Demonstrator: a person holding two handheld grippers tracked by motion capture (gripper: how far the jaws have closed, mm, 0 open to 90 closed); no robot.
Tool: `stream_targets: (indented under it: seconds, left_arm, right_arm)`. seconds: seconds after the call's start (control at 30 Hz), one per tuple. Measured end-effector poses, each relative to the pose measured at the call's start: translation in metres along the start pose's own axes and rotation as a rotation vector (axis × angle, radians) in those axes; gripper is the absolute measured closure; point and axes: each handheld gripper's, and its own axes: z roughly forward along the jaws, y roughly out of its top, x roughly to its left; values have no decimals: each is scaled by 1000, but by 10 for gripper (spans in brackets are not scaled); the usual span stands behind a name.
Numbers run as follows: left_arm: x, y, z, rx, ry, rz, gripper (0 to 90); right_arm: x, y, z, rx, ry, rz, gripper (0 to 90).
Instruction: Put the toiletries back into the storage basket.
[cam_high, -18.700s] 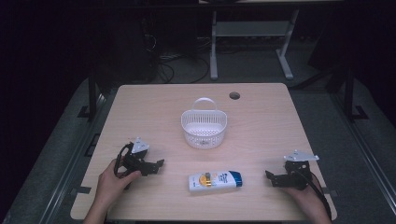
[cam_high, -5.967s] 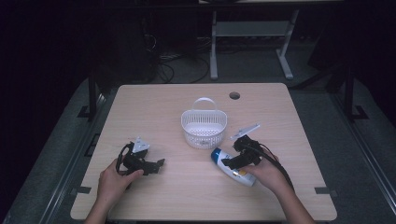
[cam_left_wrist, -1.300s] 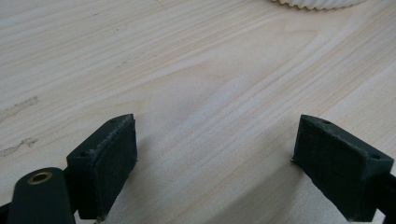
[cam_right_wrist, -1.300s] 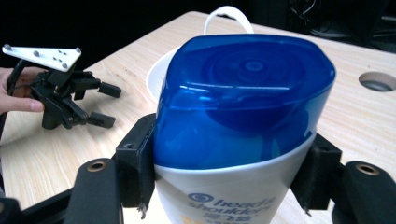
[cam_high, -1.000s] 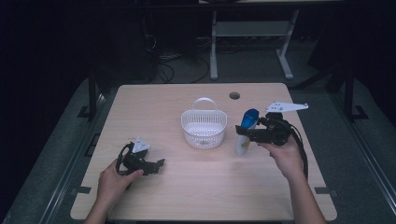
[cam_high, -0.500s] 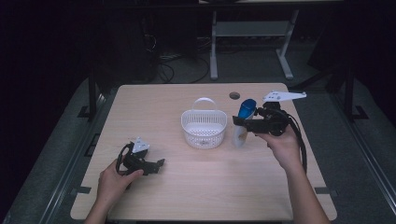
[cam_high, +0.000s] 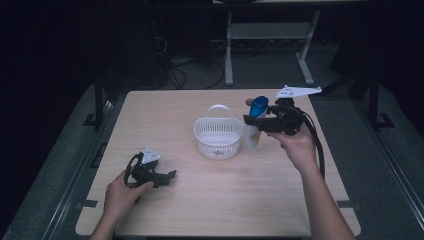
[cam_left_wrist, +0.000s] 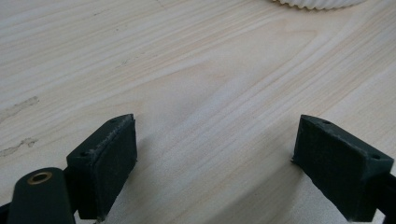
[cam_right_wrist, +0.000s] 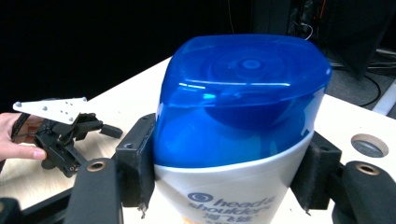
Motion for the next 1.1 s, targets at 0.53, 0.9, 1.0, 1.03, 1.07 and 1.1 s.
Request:
stream_targets:
  seconds: [0.53, 0.9, 1.0, 1.03, 1.07, 1.1]
  left_arm:
    - [0, 0, 0, 0, -2, 0, 129]
    - [0, 0, 0, 1, -6, 4, 129]
    - [0, 0, 0, -1, -5, 4, 129]
    - [0, 0, 0, -1, -5, 4, 129]
    - [0, 0, 0, -2, -5, 5, 129]
    - [0, 0, 0, -2, -5, 5, 129]
  right_arm:
    - [1, 20, 20, -1, 15, -6, 347]
    - [2, 30, 36, -7, 32, -7, 347]
    - [1, 30, 41, -1, 36, -3, 347]
    - [0, 29, 43, 2, 37, -6, 347]
    - [0, 29, 45, 5, 40, -4, 348]
    - [0, 28, 47, 8, 43, -8, 347]
